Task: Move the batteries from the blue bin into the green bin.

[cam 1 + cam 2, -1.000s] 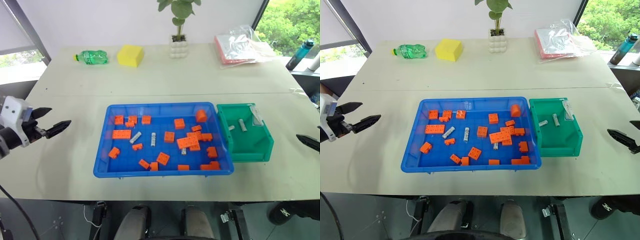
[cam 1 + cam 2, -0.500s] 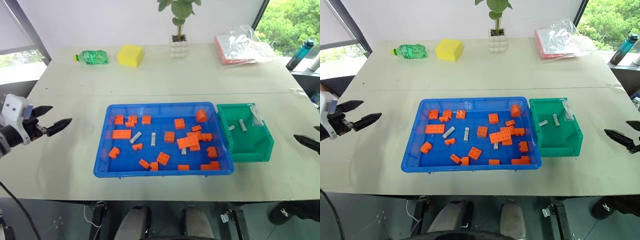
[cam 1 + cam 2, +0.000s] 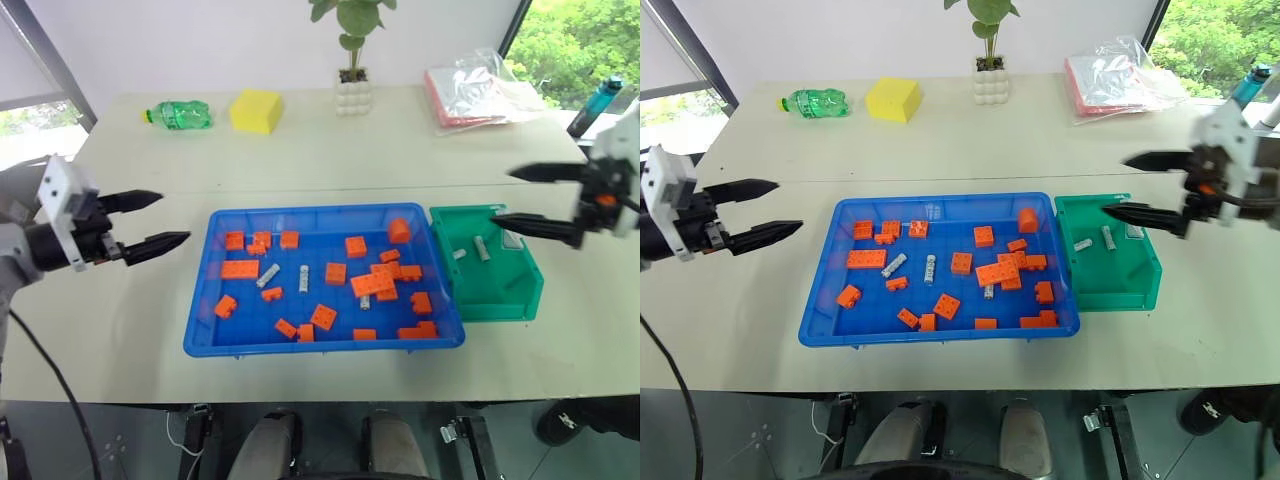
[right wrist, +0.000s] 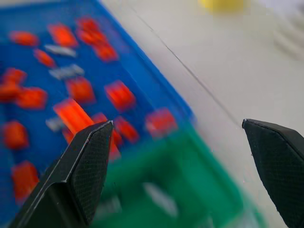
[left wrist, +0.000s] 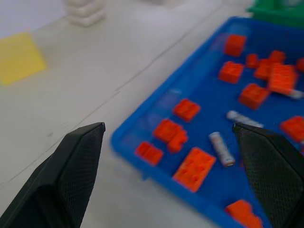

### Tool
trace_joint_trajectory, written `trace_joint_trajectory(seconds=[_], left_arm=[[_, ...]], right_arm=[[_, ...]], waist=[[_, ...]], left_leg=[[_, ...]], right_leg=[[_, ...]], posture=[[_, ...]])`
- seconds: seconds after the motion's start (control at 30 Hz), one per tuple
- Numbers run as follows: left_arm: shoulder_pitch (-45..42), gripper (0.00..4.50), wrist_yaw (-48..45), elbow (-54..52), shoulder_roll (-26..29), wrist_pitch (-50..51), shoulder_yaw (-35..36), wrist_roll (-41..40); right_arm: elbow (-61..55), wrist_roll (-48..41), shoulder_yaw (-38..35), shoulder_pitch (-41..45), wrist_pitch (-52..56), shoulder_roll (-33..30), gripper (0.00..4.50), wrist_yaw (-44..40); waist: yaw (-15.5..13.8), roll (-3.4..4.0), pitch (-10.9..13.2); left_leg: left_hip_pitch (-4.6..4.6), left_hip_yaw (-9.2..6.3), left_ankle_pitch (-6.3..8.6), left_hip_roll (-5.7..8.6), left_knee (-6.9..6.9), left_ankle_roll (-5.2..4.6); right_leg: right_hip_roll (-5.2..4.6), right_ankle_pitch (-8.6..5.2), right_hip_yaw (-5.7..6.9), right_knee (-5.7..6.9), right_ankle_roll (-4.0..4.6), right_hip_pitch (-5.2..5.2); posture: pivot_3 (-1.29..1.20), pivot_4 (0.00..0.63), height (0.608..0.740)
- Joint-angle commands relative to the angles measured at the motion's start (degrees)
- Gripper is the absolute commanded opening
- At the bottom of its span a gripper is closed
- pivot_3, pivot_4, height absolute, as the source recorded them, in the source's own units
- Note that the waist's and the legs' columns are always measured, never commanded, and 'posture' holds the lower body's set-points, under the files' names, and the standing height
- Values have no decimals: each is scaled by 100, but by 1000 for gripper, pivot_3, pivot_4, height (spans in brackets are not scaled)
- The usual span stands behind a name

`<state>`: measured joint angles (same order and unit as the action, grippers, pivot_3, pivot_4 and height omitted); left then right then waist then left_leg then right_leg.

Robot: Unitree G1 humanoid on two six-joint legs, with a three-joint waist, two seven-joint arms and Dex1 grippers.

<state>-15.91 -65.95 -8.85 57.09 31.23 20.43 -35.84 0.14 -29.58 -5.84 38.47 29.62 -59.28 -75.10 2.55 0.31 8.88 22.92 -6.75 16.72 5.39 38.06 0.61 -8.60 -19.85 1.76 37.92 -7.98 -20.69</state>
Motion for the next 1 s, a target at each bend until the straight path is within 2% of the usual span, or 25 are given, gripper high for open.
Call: trace_joint_trajectory(seconds=[0.03,0.17,0.33,0.5,0.77,1.0], left_arm=[[63,4500,-298,-397,178,49,-112,-149],[95,4500,-195,-488,117,-50,-223,-9],[612,4500,-303,-944,202,-85,-58,-22],[1194,4500,-248,-1535,235,155,312,-243],[1713,4500,-33,-2007,176,369,735,-390],[1691,4500,155,-1982,185,397,814,-423]], right_arm=[[-177,117,920,841,23,755,4465,-215],[463,701,1905,1634,-387,1909,4465,-305],[1892,1663,2851,2317,-1399,3241,4465,-358],[3761,2439,3239,2897,-2441,4407,4465,-91],[5588,3245,3277,3151,-3631,5329,4465,291],[6122,3593,3182,3006,-4170,5659,4465,442]], waist=[[2,0,0],[-7,-2,1],[29,-4,1],[144,-4,1],[182,-3,1],[249,-2,2]], left_leg=[[1,0,0,0,0,0],[34,-4,-1,1,9,1],[48,-7,-1,4,10,1],[48,-16,-2,5,8,4],[47,-41,-7,8,5,12],[46,-57,-9,10,4,17]], right_leg=[[0,0,0,1,0,-1],[1,0,0,18,0,-35],[2,1,0,30,0,-59],[6,1,1,31,0,-64],[16,2,2,38,1,-68],[23,2,2,39,1,-70]], posture=[[0,150,726],[0,150,726],[0,150,726],[0,150,726],[0,150,726],[0,150,726]])
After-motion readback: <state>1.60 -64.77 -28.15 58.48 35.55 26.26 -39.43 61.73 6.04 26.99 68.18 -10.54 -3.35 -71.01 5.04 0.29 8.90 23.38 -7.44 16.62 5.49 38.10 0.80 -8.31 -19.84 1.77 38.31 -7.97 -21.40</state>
